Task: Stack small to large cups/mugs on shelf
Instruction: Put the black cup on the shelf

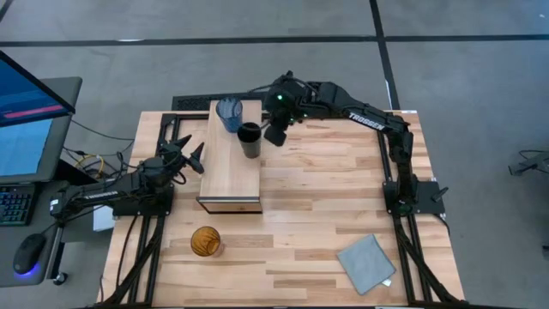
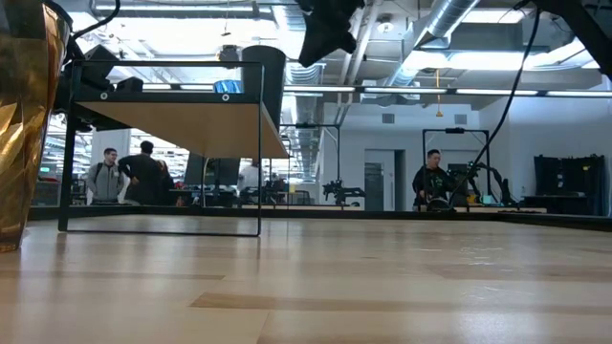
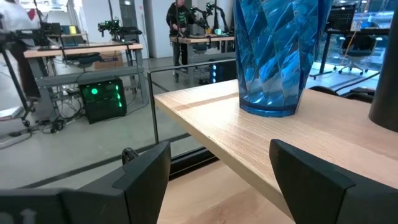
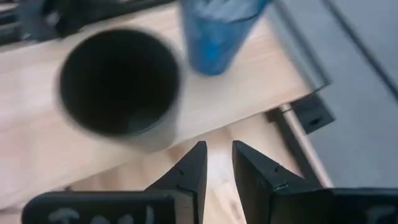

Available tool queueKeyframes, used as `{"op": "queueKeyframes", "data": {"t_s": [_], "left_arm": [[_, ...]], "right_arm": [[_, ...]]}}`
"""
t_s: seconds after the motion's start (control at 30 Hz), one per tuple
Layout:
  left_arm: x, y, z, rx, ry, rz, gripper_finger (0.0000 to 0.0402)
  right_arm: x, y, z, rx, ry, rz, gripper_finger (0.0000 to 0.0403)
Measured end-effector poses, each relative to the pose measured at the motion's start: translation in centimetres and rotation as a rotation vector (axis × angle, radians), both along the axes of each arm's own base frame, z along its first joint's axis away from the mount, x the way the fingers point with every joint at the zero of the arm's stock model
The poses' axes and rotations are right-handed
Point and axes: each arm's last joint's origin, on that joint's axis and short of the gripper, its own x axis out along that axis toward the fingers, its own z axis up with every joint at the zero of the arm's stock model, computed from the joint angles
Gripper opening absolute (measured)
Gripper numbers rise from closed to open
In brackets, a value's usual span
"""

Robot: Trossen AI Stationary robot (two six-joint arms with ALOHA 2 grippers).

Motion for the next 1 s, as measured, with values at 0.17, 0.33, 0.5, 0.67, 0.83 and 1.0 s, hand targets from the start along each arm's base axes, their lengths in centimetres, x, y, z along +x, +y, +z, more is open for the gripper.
{"op": "queueKeyframes", "data": {"t_s": [0.17,0.33,0.5,0.67,0.83,1.0], "left_arm": [[0.0,0.0,0.0,0.014,0.021,-0.001,0.0265],[0.0,0.0,0.0,0.014,0.022,0.005,0.0265],[0.0,0.0,0.0,0.014,0.021,0.005,0.0265],[0.0,0.0,0.0,0.015,0.024,0.006,0.0265],[0.0,0.0,0.0,0.018,0.028,0.006,0.0265],[0.0,0.0,0.0,0.018,0.027,0.006,0.0265]], "right_arm": [[0.6,1.1,-0.9,0.043,0.024,0.066,0.0098],[2.0,1.8,-2.3,0.041,0.042,0.105,0.0098],[3.0,1.7,-3.4,0.044,0.053,0.112,0.0098],[3.7,1.7,-4.3,0.04,0.056,0.119,0.0098],[4.3,1.8,-5.0,0.042,0.062,0.124,0.0098],[4.8,1.7,-5.6,0.042,0.061,0.127,0.0098]]}}
